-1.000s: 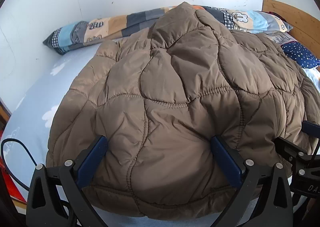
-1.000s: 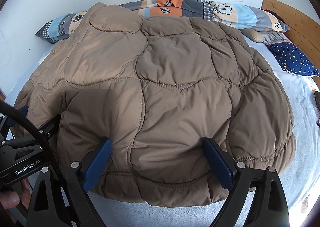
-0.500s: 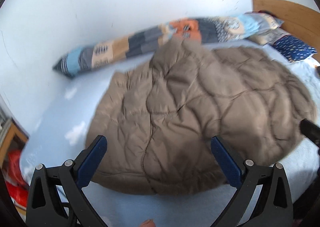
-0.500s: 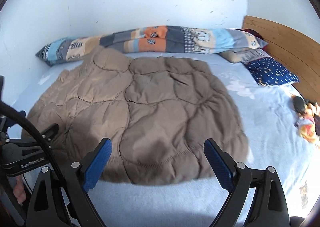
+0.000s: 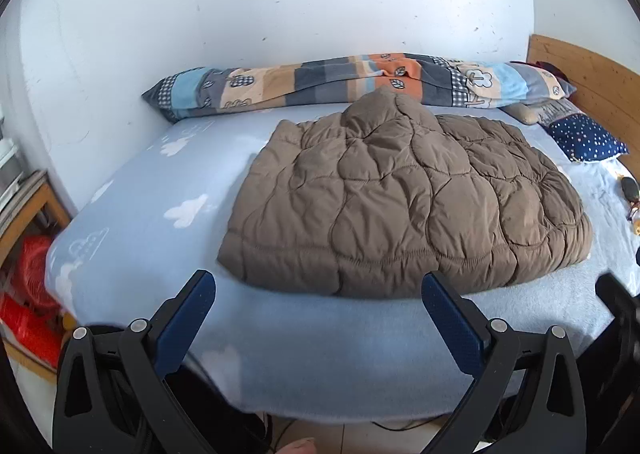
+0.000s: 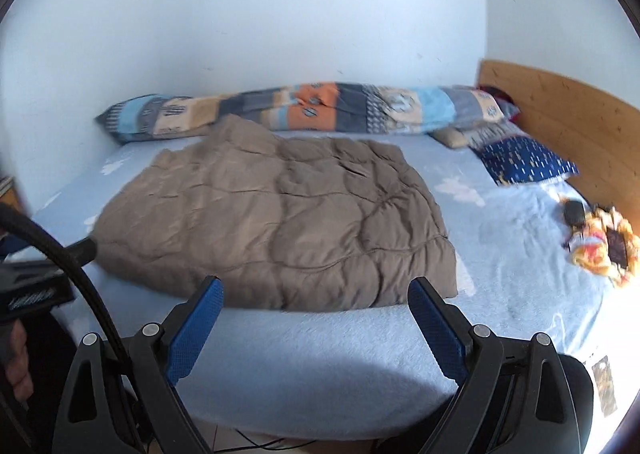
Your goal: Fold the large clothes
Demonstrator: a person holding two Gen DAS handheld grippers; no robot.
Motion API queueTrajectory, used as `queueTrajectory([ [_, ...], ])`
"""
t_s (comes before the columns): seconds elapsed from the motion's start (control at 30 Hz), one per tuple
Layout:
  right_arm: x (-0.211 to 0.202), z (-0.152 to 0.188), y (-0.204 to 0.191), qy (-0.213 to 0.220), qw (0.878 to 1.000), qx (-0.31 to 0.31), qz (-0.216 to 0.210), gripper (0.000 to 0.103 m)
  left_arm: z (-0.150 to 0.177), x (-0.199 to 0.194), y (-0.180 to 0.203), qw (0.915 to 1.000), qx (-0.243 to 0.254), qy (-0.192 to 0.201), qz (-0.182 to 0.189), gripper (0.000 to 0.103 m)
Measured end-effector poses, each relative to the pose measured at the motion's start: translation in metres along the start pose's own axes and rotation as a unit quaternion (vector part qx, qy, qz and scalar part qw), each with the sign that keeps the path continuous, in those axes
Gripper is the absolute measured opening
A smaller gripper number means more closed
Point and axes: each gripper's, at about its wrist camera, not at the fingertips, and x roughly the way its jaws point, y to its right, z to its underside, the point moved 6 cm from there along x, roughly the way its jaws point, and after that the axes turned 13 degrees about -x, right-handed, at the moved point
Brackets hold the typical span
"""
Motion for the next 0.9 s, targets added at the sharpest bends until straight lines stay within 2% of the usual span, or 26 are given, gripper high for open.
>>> queueTrajectory([
  [0.17, -0.021, 0.000, -0.017, 0.024, 0.999, -0.040, -0.009, 0.099, 0.004, -0.005, 0.000, 1.0000, -0.004, 0.006, -0.001, 0.103],
  [0.27, -0.018, -0.001, -0.014, 0.019, 0.999, -0.038, -0.010, 0.099, 0.007, 0.001, 0.003, 0.9999, -0.005, -0.007, 0.005, 0.103],
  [0.37, -0.005, 0.004, -0.016, 0.009, 0.999, -0.035, -0.014, 0.099, 0.010, 0.004, 0.001, 1.0000, -0.003, 0.001, -0.007, 0.103],
  [0.6, 0.016, 0.014, -0.024, -0.011, 0.999, -0.033, -0.028, 0.099, 0.028, 0.026, 0.009, 0.9984, 0.049, -0.017, -0.025, 0.103],
  [0.9, 0.033, 0.025, -0.028, -0.045, 0.998, -0.035, -0.028, 0.099, 0.041, 0.045, 0.008, 0.9974, 0.049, -0.046, -0.026, 0.103],
])
